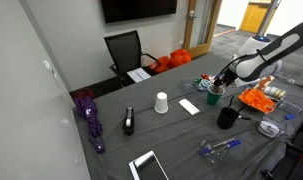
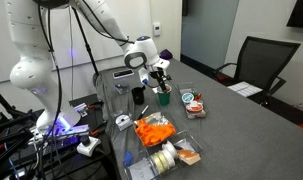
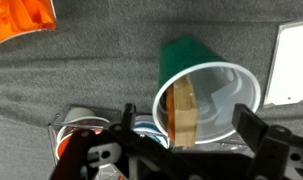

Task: Put the orange wooden rectangular block in the green cup

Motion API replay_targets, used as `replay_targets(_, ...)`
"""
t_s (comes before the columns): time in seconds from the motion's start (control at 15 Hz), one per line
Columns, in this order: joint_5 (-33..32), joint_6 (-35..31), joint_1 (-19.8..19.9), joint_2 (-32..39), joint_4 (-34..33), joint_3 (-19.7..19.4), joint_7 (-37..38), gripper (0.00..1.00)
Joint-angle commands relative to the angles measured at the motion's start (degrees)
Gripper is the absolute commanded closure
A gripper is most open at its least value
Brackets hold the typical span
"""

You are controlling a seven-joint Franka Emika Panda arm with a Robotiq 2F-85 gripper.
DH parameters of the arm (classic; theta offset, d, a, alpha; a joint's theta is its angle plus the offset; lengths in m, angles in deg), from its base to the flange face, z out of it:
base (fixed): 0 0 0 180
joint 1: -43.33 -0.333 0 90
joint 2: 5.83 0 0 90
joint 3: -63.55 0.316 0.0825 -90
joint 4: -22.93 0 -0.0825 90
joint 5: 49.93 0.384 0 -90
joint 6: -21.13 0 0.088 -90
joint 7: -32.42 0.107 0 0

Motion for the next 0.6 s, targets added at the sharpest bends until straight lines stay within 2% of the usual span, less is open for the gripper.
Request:
replay_targets(0.0, -1.3, -1.7, 1.0, -1.4, 2.0, 0.9, 0.0, 0.00)
replay_targets(0.2, -3.0, -1.8, 0.0, -2.4, 2.6, -0.7, 0.6, 0.00)
replay_targets(0.53, -10.2, 1.8, -1.5, -7.5, 4.4, -5.5, 2.4, 0.00)
